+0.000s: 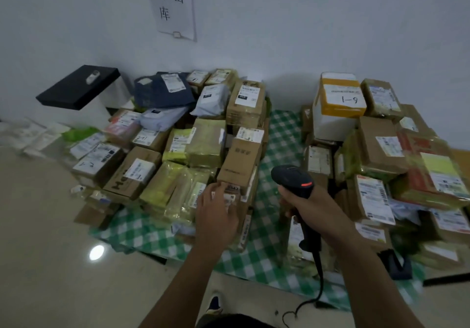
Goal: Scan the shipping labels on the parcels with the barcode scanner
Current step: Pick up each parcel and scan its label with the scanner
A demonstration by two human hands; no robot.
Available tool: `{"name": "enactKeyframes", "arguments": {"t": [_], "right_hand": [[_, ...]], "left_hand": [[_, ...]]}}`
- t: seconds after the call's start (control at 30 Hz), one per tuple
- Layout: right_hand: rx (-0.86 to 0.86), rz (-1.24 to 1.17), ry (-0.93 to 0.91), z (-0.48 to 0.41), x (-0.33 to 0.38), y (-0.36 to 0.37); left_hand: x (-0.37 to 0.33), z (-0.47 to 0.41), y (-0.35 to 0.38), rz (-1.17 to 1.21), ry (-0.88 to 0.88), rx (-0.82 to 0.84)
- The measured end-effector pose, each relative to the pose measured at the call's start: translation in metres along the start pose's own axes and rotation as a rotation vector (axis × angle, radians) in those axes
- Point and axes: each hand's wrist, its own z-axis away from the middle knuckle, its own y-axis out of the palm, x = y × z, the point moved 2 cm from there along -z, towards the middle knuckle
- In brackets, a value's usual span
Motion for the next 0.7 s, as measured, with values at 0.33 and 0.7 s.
{"name": "enactKeyframes", "arguments": {"t": [0.33,0.7], "right_hand": [[-0.059,0.076,0.021,-0.01,-0.016,0.057],[-0.065,0.046,0.059,-0.004,-0.034,0.077]], "left_hand": [[0.044,0.013,0.001,0.497,-0.124,0.172],[0.056,0.028,0.009,0.613,-0.245,0.236]]}}
